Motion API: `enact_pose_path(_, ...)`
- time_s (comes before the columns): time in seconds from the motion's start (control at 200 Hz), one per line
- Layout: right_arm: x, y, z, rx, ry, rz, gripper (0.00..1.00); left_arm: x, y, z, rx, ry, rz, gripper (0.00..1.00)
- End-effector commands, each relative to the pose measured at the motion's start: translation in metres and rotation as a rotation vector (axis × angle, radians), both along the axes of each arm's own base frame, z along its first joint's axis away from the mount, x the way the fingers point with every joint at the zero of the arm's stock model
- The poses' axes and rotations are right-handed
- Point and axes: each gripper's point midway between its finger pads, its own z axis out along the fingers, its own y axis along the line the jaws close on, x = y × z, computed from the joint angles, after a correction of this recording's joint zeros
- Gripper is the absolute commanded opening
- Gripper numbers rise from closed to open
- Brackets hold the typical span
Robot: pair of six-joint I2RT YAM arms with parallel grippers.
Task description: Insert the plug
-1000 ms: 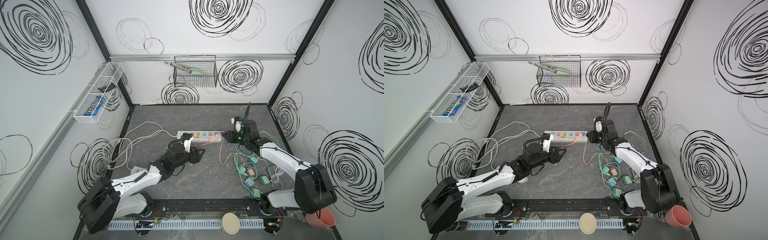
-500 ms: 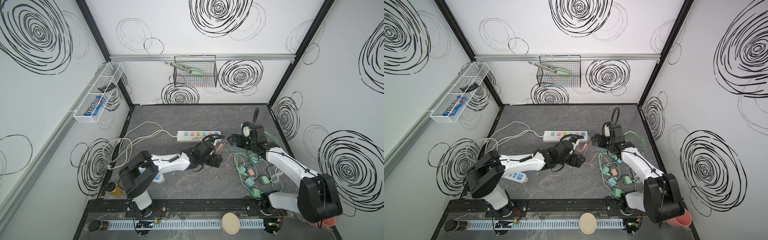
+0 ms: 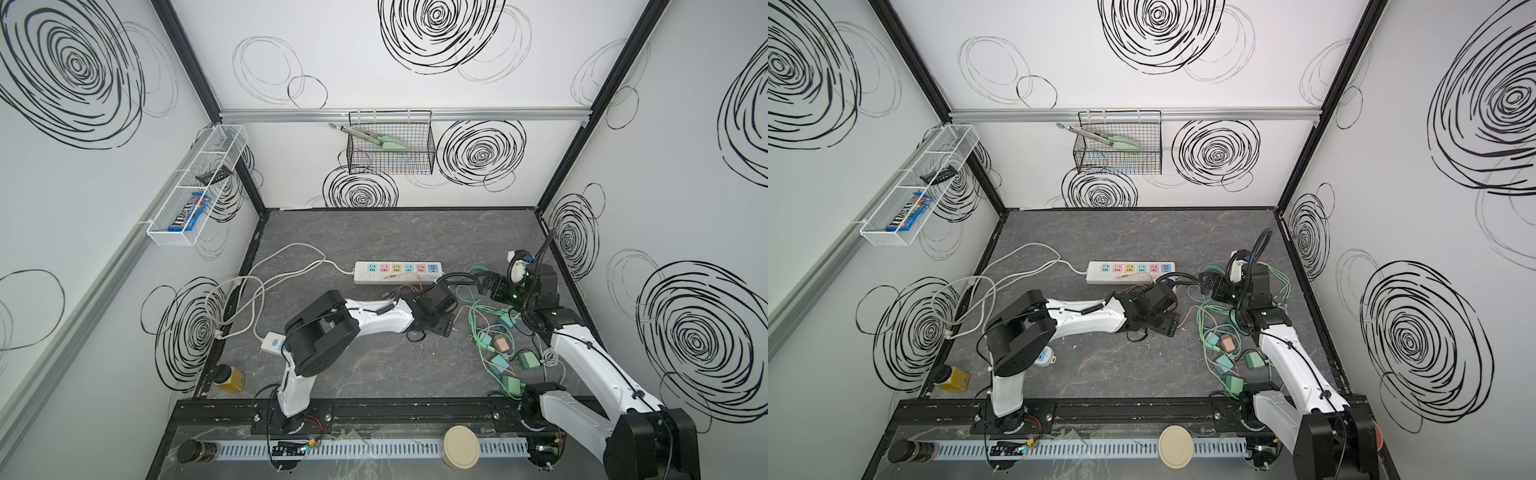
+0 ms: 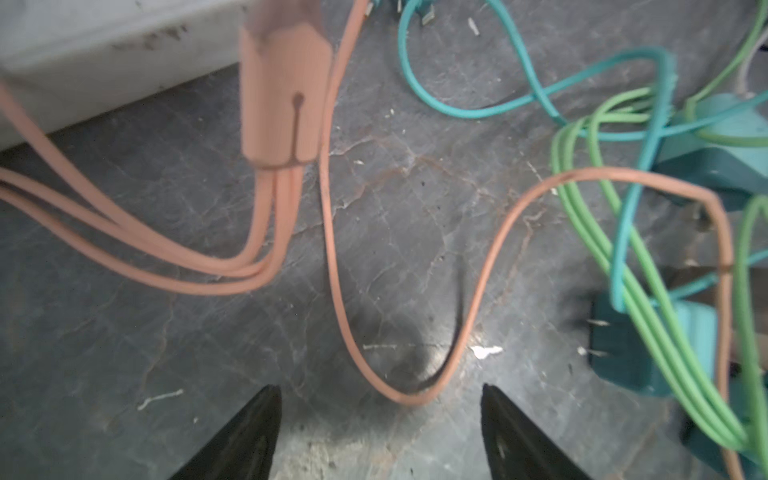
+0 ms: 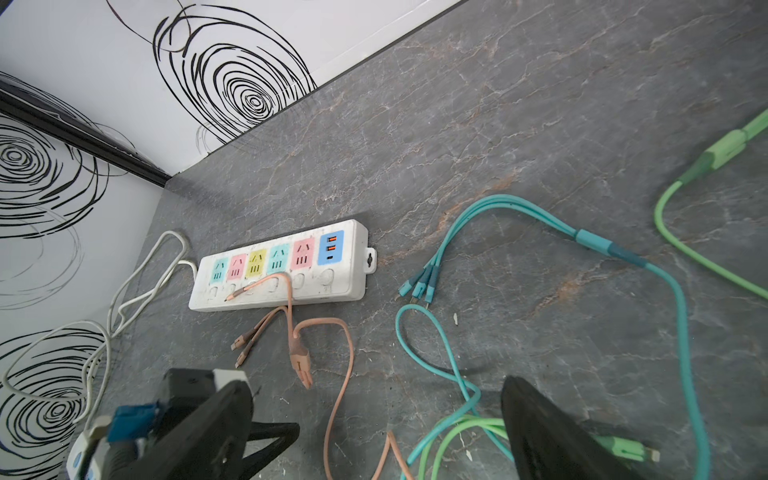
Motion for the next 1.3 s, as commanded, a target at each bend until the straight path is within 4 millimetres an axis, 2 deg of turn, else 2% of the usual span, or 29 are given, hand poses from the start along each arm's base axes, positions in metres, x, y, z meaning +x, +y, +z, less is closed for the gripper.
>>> enact_pose_path(0.0,0.001,-0.004,0.003,-0.029,-0.026,-0.007,0.97,-0.002,0.003,-0.006,0.077,-0.002,0.010,0.75)
enact_pose_path(0.135,0.003,-0.006,0.004,-0.034,-0.033,-0.011,0.97,-0.001,0.008,-0.017,0.133,0.013,0.033,0.60)
enact_pose_path(0.34,0.004,-0.008,0.006,-0.044,-0.040,-0.022,0.97,-0.011,0.012,-0.024,0.216,0.002,-0.002,0.42)
enact_pose_path(0.445,0.004,-0.009,0.007,-0.046,-0.040,-0.024,0.97,-0.006,0.017,-0.025,0.216,0.003,0.013,0.22)
enact_pose_path(0.525,0.004,-0.008,0.009,-0.050,-0.044,-0.017,0.97,0.001,0.021,-0.018,0.196,-0.011,0.025,0.00)
enact_pose_path(0.59,0.003,-0.006,0.010,-0.049,-0.049,-0.003,0.97,0.011,0.024,0.003,0.167,-0.062,0.039,0.00)
enact_pose_path(0.64,0.002,0.001,0.015,-0.033,-0.069,0.042,0.97,0.021,0.029,0.026,0.140,-0.114,0.060,0.00)
enact_pose_path(0.826,-0.008,0.039,0.039,0.064,-0.180,0.243,0.97,0.059,0.060,0.136,-0.117,-0.229,0.161,0.00)
enact_pose_path(0.901,-0.012,0.055,0.044,0.064,-0.216,0.308,0.97,0.070,0.071,0.175,-0.214,-0.256,0.176,0.00)
enact_pose_path(1.011,-0.022,0.082,0.050,0.041,-0.270,0.422,0.97,0.079,0.085,0.223,-0.263,-0.327,0.183,0.00)
enact_pose_path(1.131,-0.036,0.110,0.049,0.020,-0.326,0.536,0.97,0.082,0.089,0.256,-0.303,-0.357,0.168,0.00)
enact_pose_path(1.296,-0.045,0.128,0.023,-0.028,-0.326,0.615,0.99,0.084,0.092,0.283,-0.359,-0.369,0.158,0.00)
